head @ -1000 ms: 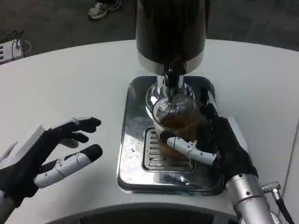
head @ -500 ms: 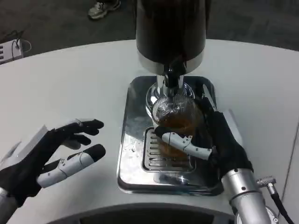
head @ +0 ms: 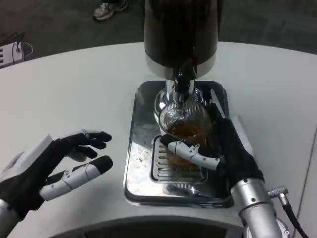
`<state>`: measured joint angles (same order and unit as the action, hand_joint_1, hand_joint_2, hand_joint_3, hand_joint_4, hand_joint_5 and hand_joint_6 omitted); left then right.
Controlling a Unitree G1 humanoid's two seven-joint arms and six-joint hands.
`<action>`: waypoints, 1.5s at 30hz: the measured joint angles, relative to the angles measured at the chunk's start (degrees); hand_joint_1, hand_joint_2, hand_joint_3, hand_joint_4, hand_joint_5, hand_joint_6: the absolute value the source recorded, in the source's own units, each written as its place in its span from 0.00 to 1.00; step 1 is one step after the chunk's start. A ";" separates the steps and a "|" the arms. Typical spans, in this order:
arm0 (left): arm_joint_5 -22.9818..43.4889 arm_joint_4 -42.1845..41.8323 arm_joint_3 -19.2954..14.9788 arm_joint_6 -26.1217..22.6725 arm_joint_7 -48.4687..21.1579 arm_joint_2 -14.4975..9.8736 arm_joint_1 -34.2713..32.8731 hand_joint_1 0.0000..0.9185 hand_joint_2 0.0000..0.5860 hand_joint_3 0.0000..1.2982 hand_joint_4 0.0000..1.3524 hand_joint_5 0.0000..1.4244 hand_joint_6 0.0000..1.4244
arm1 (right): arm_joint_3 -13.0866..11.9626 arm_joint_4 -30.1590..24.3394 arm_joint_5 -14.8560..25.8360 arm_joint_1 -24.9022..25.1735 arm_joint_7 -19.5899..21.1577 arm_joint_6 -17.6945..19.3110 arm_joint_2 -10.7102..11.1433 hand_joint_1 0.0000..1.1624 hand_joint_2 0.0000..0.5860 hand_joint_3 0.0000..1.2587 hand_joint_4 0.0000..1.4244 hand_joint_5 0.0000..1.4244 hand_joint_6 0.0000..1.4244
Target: Grasp the cup under the faucet to collect the drink, then remove the cup.
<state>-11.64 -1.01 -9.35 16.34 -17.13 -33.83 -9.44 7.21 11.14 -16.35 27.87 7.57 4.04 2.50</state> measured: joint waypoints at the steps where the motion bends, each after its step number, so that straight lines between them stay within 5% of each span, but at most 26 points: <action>1: 0.00 0.01 0.00 -0.01 -0.11 -0.05 0.00 0.00 0.14 0.27 0.24 0.27 0.27 | 0.07 0.17 -0.15 0.07 0.25 0.10 -0.12 0.70 0.32 0.00 0.02 0.06 0.00; 20: -0.03 0.33 0.28 -0.78 -1.10 -0.21 0.00 0.00 0.14 0.29 0.26 0.28 0.28 | 2.33 3.90 -3.67 1.15 6.44 0.81 -2.29 0.74 0.33 0.01 0.11 0.16 0.08; 41: 0.21 0.45 0.17 -1.16 -1.12 -1.24 0.61 0.00 0.15 0.31 0.27 0.29 0.29 | 3.01 8.74 -6.84 2.27 15.99 1.75 -6.72 0.79 0.39 0.31 0.35 0.40 0.31; 45: 0.32 0.70 0.08 -1.16 -1.12 -1.37 0.73 0.00 0.16 0.31 0.27 0.29 0.29 | 3.03 9.12 -6.85 2.28 17.32 2.04 -7.66 0.81 0.40 0.40 0.45 0.49 0.42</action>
<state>-11.32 -0.31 -9.27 15.18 -18.25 -35.19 -8.71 10.24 20.27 -23.20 30.15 24.90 6.08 -5.16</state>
